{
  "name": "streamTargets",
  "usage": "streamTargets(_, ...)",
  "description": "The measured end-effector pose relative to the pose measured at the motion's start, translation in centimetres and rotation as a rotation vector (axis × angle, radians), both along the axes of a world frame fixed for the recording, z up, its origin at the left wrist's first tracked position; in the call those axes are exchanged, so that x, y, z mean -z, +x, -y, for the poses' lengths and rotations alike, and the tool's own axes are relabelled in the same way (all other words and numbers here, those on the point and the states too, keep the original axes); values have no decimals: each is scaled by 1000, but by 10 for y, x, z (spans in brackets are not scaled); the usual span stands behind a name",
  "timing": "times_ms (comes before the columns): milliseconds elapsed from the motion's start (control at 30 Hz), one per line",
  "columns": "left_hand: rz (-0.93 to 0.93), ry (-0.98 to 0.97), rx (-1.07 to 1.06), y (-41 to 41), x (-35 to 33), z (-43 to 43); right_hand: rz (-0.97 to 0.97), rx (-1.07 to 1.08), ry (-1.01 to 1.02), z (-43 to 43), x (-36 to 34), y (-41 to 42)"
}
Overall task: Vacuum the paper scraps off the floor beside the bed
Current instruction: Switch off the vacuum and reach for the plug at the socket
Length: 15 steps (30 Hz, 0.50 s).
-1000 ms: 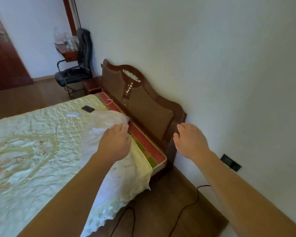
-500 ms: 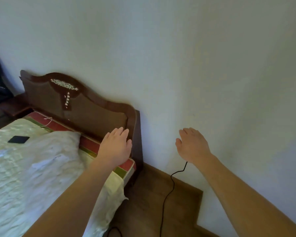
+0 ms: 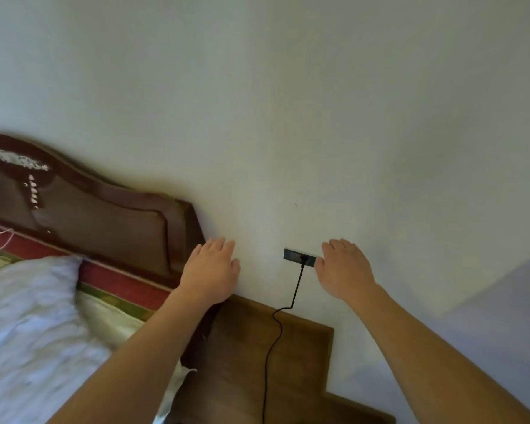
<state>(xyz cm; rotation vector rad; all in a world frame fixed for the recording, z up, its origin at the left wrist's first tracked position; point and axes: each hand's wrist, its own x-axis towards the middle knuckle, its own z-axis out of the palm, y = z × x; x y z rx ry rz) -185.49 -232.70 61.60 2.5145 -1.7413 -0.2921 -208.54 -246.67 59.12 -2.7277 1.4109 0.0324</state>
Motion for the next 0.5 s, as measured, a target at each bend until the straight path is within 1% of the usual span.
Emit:
streamTargets(167, -15, 47, 88, 5, 22, 32, -19, 71, 11, 12, 18, -3)
streamTargets(333, -30, 128, 202, 13, 60, 60, -47, 142, 29, 17, 50, -4)
streamTargets(500, -52, 218, 245, 13, 104, 86, -79, 173, 94, 35, 89, 2)
